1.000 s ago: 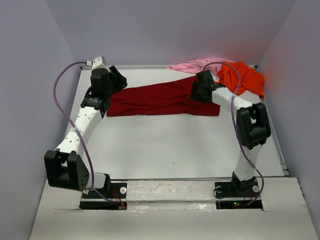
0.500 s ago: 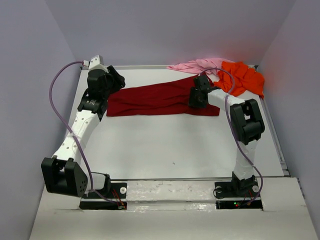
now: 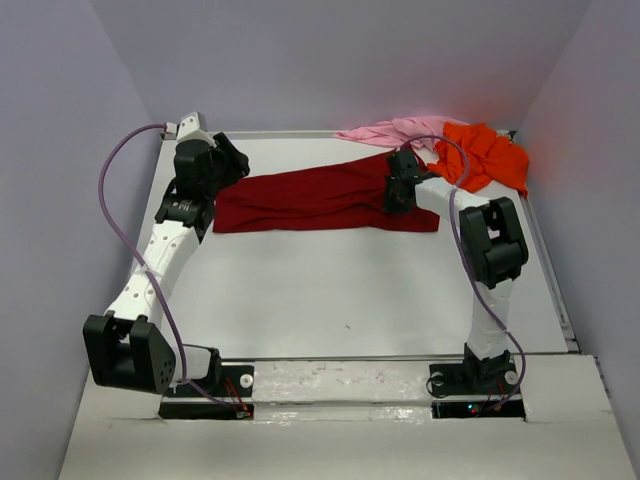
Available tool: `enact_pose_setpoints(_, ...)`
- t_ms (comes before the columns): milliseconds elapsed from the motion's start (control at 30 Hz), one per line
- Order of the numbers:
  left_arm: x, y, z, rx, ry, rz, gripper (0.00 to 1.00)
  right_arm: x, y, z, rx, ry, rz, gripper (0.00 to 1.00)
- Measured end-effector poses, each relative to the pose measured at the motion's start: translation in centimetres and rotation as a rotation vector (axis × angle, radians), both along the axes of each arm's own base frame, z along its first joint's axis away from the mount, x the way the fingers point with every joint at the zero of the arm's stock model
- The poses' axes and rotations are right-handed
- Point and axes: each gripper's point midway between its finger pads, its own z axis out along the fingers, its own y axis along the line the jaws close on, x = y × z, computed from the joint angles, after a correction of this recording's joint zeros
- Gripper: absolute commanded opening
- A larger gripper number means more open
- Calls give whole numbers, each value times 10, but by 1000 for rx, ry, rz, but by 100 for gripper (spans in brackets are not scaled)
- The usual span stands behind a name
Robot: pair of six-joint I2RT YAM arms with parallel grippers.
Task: Fold and stack the t-shirts
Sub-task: Smooth out the rectangle-folded T-shirt at the center of the board.
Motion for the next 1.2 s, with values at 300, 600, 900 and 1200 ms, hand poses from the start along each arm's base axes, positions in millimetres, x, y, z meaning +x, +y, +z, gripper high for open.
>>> enact_pose_setpoints(300, 0, -1, 0, -1, 1, -4, 60, 52, 17, 46, 12, -104, 29, 0)
enact_pose_setpoints(600, 0, 0, 0, -3, 0, -4, 60, 120, 38, 55, 12, -196, 57, 0)
enact_pose_setpoints(900, 1, -1, 1, -18, -5, -17, 59, 139, 57, 5, 38, -150, 121, 39)
enact_pose_setpoints(1200, 1, -2, 2, -35, -9, -29, 59, 121, 51, 7, -13, -136, 193, 54)
